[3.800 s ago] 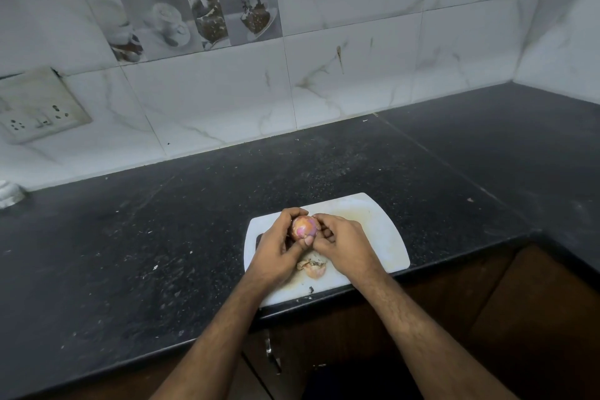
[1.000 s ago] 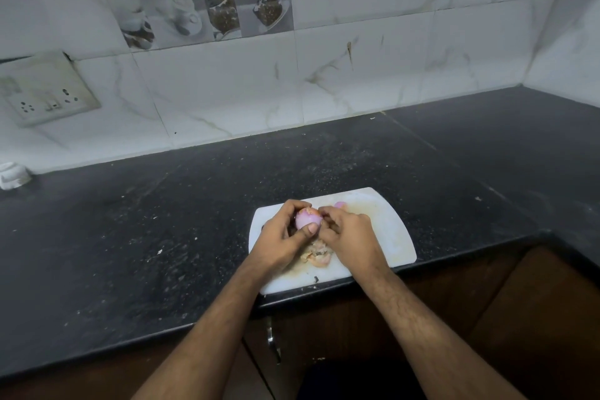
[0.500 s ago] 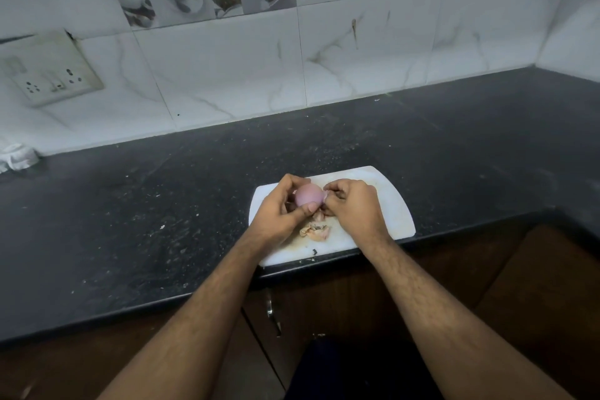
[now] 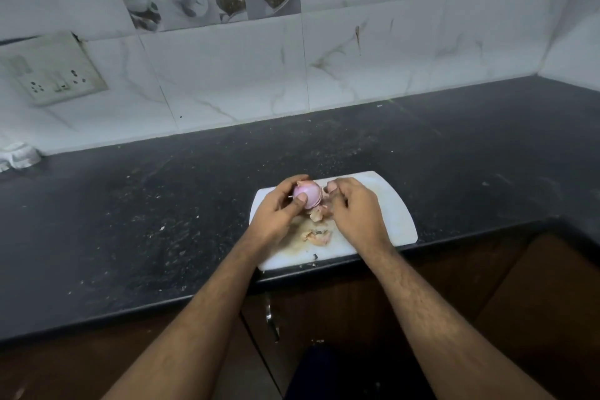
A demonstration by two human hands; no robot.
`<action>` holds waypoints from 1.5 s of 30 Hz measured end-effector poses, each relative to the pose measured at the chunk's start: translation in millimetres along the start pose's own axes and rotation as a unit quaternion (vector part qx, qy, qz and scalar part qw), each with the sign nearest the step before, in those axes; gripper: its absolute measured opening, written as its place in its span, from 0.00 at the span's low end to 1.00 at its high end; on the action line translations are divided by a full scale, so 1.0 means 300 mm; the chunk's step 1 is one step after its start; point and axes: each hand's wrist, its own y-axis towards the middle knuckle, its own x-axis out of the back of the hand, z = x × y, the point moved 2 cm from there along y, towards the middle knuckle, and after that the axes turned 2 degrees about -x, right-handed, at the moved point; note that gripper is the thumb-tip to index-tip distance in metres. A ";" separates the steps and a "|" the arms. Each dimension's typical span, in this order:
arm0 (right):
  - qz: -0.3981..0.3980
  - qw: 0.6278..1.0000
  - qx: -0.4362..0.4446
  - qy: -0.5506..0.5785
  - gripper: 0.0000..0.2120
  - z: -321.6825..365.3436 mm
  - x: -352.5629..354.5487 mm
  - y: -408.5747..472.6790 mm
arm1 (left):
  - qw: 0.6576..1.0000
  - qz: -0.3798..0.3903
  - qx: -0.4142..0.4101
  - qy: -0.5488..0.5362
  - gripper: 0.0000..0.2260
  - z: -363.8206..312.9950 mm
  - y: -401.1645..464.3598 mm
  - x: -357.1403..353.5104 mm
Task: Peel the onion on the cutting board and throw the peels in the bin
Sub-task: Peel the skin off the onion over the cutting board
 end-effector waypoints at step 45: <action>0.113 0.991 -0.047 -0.050 0.10 -0.006 -0.035 0.019 | 0.993 0.053 -0.043 0.097 0.15 -0.012 -0.017 -0.005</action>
